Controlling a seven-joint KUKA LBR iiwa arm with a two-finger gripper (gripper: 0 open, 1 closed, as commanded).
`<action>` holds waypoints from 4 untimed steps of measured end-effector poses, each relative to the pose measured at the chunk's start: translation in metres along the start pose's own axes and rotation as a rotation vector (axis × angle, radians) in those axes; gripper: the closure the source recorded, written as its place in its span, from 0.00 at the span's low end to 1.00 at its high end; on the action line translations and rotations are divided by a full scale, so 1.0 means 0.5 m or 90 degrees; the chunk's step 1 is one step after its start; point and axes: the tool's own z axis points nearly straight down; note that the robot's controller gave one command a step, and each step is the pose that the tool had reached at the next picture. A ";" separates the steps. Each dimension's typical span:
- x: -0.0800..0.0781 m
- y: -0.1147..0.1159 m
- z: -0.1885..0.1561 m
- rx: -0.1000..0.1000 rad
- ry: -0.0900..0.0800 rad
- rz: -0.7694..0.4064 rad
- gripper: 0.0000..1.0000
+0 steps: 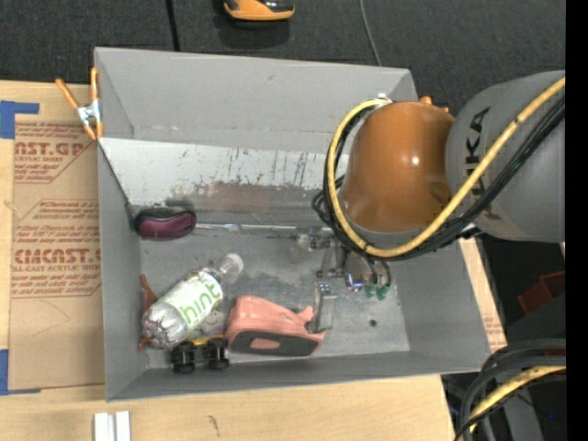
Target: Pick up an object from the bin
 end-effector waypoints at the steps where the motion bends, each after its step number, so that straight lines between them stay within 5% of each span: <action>1: -0.003 -0.001 -0.009 0.000 -0.005 0.001 0.00; 2: -0.001 0.018 0.055 -0.001 -0.009 0.051 0.00; 3: 0.000 0.073 0.151 -0.001 -0.005 0.212 0.00; 4: -0.010 0.124 0.259 -0.001 -0.002 0.159 1.00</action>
Offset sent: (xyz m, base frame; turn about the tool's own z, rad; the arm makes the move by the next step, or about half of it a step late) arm -0.0082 0.0347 -0.1150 0.2738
